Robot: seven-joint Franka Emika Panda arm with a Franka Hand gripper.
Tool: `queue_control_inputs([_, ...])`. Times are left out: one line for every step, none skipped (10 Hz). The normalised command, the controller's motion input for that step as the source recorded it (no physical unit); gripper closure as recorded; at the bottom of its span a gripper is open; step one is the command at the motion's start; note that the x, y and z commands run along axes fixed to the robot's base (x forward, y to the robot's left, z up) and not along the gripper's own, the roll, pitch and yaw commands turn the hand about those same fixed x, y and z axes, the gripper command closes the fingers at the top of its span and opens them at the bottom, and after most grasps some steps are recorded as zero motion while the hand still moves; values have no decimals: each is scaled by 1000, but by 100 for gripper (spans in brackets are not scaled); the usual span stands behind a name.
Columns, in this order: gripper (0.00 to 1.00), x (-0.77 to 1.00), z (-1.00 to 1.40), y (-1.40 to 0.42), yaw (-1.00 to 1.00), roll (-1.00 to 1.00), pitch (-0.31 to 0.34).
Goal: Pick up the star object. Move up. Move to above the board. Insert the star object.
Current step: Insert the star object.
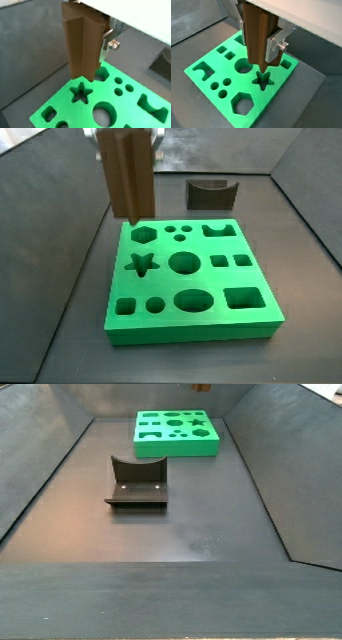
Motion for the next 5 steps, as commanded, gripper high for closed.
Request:
queue_control_inputs([100, 34, -563, -51, 0, 29, -93])
queue_control_inputs([100, 63, -554, -91, 0, 84, -83])
queue_control_inputs([100, 0, -534, -129, 0, 120, -97])
queue_control_inputs([100, 0, -537, -109, 0, 134, -86])
queue_control_inputs([100, 0, -537, -40, 0, 131, -86])
